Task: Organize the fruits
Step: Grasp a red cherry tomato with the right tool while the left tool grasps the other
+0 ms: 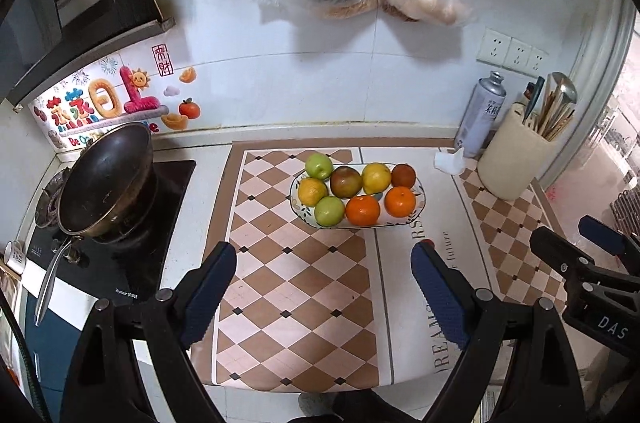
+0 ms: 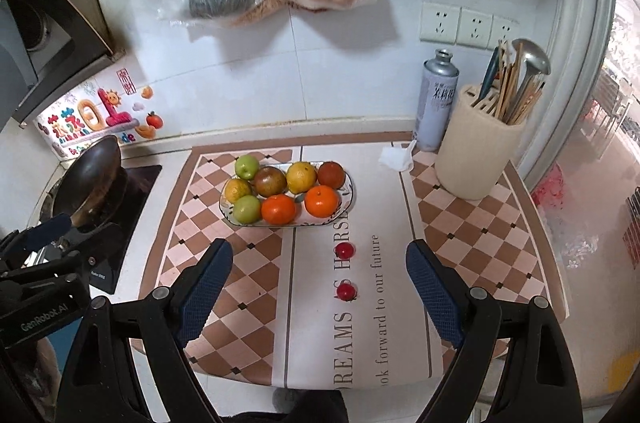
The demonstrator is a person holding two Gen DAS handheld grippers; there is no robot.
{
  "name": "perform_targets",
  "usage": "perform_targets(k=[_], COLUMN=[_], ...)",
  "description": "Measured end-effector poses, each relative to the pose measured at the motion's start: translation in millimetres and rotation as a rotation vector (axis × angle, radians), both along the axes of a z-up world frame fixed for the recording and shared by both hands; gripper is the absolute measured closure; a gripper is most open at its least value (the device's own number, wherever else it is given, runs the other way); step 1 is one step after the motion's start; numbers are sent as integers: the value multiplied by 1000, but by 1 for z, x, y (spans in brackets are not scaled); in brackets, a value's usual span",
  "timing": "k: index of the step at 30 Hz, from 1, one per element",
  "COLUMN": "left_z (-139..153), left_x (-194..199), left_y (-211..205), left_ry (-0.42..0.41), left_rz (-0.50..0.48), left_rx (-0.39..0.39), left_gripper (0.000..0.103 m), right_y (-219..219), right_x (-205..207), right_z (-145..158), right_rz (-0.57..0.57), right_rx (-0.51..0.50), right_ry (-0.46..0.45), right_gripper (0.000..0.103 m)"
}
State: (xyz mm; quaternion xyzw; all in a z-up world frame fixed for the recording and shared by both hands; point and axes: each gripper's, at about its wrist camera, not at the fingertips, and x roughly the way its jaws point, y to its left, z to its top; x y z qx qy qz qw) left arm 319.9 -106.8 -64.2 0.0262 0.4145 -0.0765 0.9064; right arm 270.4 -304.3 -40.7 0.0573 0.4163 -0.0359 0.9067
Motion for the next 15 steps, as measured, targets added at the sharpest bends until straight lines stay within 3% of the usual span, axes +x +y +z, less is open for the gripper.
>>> perform_targets(k=[8, 13, 15], left_z=[-1, -11, -14], left_x=[-6, 1, 5], left_y=[3, 3, -4], left_ry=[4, 40, 24], left_rz=[2, 20, 25], left_rx=[-11, -23, 28], left_gripper=[14, 14, 13], right_y=[4, -5, -11], right_x=[-7, 0, 4], right_z=[6, -11, -22], right_rz=[-3, -18, -27], right_rx=[22, 128, 156], right_ry=[-4, 25, 28], right_gripper=[12, 6, 6])
